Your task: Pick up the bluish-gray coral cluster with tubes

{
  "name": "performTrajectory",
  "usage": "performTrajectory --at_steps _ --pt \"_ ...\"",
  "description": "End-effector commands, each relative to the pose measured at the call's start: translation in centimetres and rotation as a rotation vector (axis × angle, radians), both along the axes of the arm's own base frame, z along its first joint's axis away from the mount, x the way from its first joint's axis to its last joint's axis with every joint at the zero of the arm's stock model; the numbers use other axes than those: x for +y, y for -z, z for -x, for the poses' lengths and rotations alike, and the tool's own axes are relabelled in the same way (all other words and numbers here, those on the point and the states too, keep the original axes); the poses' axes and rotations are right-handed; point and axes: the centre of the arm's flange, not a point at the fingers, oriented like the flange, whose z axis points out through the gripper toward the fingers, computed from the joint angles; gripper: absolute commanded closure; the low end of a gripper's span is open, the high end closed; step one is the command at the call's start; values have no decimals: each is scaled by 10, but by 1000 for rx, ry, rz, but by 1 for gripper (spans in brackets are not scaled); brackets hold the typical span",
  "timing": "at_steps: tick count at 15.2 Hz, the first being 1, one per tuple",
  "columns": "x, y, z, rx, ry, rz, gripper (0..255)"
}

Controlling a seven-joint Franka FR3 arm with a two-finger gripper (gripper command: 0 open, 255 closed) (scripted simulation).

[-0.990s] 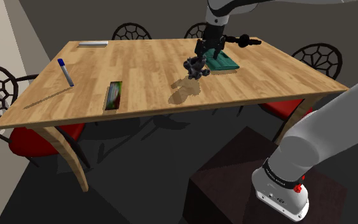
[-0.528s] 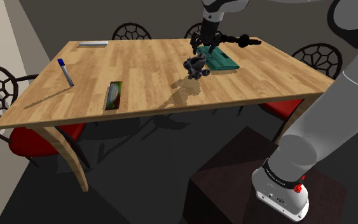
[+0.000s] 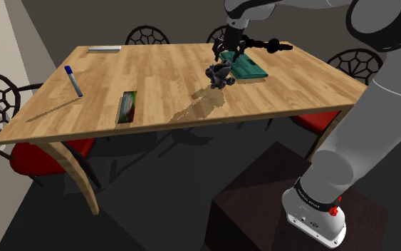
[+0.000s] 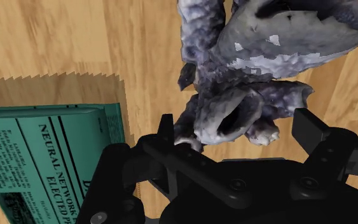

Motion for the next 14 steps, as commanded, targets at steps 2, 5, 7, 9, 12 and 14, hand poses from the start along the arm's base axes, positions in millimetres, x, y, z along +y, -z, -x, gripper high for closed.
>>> performTrajectory --at_steps 2,5,7,9,12,14 --pt "0 19 -1 -1 0 0 0" --pt "0 19 -1 -1 0 0 255" --pt "0 19 0 -1 0 0 255" --pt "0 19 0 -1 0 0 255" --pt "-1 19 0 -1 1 0 255" --pt "0 19 -1 -1 0 0 255"
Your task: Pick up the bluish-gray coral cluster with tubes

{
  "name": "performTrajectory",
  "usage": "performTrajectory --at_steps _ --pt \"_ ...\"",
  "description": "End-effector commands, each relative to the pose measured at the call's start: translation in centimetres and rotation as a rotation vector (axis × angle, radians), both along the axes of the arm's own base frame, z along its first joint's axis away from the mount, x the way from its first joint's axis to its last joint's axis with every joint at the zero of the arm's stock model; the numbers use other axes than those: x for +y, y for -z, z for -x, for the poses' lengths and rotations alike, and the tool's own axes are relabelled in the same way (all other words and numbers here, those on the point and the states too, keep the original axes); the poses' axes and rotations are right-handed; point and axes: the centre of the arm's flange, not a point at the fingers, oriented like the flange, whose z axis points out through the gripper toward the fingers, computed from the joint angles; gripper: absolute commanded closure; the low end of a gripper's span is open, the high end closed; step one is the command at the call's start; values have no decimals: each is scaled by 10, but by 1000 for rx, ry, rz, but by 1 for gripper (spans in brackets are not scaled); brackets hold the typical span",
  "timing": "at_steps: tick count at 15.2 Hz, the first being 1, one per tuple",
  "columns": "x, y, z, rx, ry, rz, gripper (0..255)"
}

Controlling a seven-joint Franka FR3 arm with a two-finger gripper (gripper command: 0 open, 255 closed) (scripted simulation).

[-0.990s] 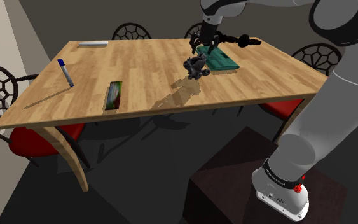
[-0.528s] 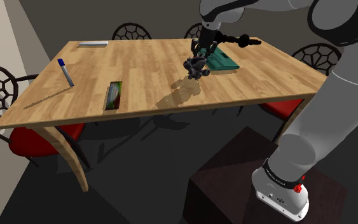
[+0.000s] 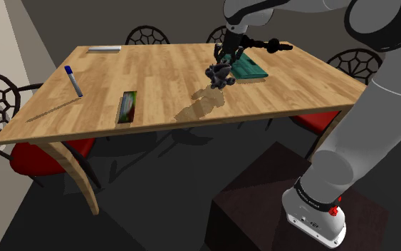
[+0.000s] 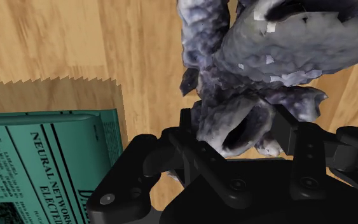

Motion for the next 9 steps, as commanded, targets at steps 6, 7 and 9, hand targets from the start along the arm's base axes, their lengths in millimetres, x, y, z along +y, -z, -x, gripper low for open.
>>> performTrajectory --at_steps 6,7,9 --pt "0 -31 0 3 1 0 255" --pt "0 -36 0 3 1 0 255" --pt "0 -46 0 3 1 0 255"
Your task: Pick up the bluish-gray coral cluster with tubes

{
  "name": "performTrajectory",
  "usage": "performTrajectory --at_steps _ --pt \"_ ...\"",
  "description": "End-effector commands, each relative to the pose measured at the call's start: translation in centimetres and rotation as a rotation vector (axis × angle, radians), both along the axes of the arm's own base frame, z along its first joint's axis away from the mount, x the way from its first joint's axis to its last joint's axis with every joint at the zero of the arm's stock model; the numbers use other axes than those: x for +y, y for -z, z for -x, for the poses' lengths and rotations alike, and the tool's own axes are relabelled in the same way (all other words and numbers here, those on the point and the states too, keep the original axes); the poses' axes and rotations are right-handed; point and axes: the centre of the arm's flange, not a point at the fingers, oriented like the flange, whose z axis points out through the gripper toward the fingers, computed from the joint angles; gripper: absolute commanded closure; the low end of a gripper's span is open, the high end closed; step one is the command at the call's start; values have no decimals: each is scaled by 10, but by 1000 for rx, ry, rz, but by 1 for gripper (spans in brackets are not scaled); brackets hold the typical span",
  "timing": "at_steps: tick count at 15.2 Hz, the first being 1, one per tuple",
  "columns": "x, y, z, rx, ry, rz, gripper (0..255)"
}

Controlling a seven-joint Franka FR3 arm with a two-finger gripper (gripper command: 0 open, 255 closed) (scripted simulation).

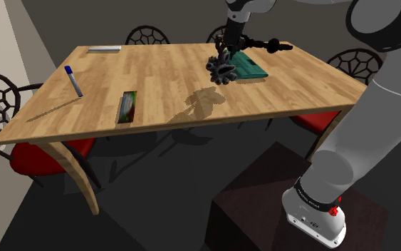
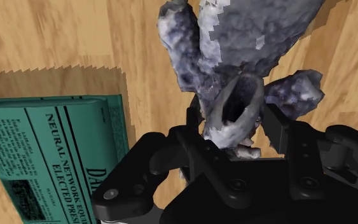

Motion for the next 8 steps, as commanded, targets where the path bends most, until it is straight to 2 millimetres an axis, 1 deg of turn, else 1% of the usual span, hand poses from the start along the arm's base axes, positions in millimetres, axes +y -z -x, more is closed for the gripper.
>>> performTrajectory --at_steps 1,6,8 --pt "0 -11 1 -2 0 0 255" --pt "0 -38 1 -2 0 0 255" --pt "0 -39 1 -2 0 0 255"
